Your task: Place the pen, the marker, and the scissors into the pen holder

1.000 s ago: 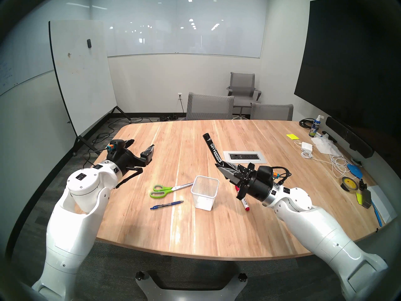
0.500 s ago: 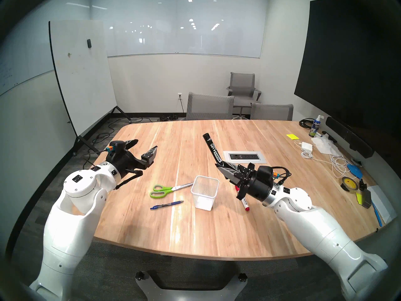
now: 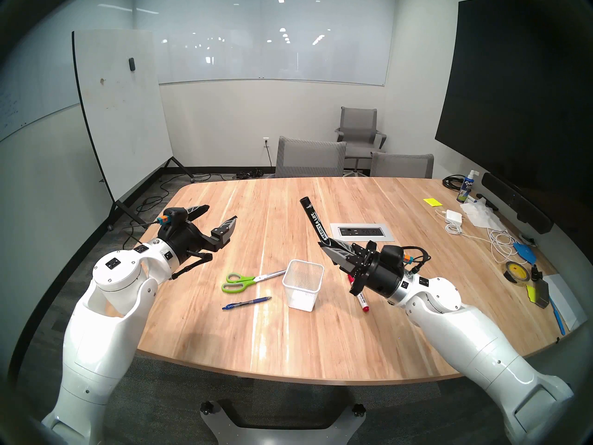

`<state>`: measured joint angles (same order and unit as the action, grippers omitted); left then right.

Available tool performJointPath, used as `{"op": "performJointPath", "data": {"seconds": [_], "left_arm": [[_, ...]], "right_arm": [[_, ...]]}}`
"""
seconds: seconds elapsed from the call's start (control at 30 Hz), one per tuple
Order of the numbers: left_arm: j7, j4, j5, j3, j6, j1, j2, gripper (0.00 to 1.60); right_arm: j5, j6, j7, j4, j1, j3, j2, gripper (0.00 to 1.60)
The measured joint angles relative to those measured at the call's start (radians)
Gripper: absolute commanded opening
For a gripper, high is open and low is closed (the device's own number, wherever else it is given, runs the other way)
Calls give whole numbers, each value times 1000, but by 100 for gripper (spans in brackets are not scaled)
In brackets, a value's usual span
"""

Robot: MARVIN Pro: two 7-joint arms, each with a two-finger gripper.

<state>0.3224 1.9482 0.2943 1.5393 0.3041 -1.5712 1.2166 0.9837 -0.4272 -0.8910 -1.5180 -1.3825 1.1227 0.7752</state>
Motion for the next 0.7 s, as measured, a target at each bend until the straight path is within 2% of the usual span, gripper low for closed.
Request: {"op": "performJointPath", "data": {"seconds": [0.4, 0.7], "left_arm": [[11, 3, 3, -40, 0, 13, 10, 160], [-12, 5, 2, -56, 4, 19, 17, 160]], "right_arm": [[0, 0, 0, 0, 0, 0, 0, 0], [0, 0, 0, 0, 0, 0, 0, 0]]}}
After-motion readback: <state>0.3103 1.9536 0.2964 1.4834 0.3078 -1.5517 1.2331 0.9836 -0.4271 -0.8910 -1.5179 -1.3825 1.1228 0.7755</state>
